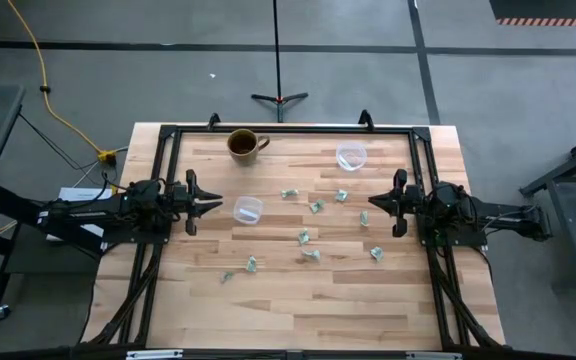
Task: Pick and place Stevia / Truvia into bins
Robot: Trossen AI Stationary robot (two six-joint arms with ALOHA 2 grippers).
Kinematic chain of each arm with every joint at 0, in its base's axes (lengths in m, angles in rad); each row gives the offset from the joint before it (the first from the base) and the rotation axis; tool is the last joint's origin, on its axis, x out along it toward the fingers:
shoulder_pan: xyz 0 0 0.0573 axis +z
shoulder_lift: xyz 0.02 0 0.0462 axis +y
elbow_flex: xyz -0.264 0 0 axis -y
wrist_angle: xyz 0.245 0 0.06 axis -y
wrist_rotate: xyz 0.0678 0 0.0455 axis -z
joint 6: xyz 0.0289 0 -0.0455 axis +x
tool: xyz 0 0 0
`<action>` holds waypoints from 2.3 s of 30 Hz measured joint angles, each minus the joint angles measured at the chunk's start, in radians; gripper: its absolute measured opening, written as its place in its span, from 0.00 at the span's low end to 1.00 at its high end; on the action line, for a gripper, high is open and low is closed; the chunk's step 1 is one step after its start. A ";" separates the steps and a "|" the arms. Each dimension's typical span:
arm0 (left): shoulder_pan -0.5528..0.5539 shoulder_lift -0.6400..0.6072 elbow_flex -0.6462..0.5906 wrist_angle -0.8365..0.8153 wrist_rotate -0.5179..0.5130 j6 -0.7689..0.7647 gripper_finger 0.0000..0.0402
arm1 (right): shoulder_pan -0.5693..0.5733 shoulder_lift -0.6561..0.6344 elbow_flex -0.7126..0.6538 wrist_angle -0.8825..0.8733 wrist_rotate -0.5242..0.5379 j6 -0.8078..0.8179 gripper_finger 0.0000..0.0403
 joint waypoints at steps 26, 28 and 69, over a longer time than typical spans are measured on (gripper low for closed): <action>0.000 0.000 0.000 0.000 0.000 0.000 0.26 | -0.002 0.000 -0.001 0.020 0.005 -0.288 0.03; 0.000 0.000 0.000 0.001 0.000 0.000 0.26 | -0.002 0.000 -0.002 0.029 0.006 -0.287 0.03; 0.000 0.000 0.000 0.034 -0.070 -0.012 0.26 | -0.002 0.484 0.000 0.658 0.220 -0.083 0.55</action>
